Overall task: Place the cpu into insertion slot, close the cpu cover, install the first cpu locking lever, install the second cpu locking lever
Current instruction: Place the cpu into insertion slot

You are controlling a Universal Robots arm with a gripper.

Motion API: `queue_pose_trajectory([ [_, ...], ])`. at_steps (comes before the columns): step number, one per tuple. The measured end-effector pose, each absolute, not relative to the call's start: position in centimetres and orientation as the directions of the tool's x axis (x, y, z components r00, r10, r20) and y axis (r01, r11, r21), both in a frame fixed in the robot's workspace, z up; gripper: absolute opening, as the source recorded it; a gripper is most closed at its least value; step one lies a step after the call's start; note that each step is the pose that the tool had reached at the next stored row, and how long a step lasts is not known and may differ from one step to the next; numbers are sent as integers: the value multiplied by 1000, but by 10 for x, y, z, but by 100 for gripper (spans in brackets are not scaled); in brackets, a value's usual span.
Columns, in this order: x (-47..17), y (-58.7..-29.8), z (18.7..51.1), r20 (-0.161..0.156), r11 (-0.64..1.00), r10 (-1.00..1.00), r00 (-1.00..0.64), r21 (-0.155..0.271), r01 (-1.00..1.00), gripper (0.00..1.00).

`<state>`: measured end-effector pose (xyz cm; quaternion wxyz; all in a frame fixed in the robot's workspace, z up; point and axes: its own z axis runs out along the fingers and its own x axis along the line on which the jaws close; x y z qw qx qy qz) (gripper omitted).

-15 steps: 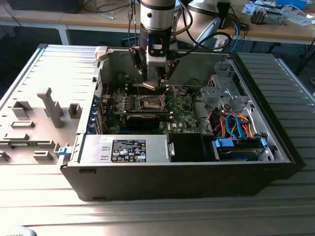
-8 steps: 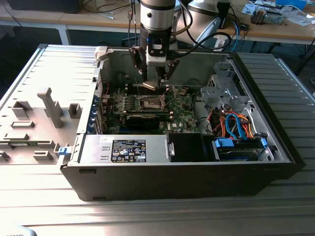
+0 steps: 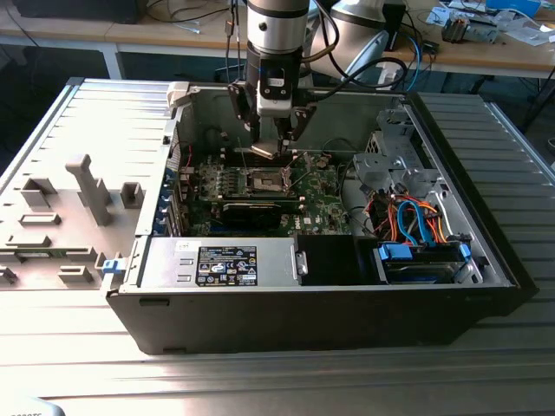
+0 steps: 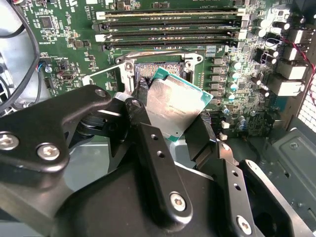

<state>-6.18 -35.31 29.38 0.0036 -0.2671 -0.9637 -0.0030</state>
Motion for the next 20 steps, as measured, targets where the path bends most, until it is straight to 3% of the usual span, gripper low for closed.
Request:
queue_pose_trajectory([
  [20,-62,-353,293,9,843,538,-843,4,538,55],
])
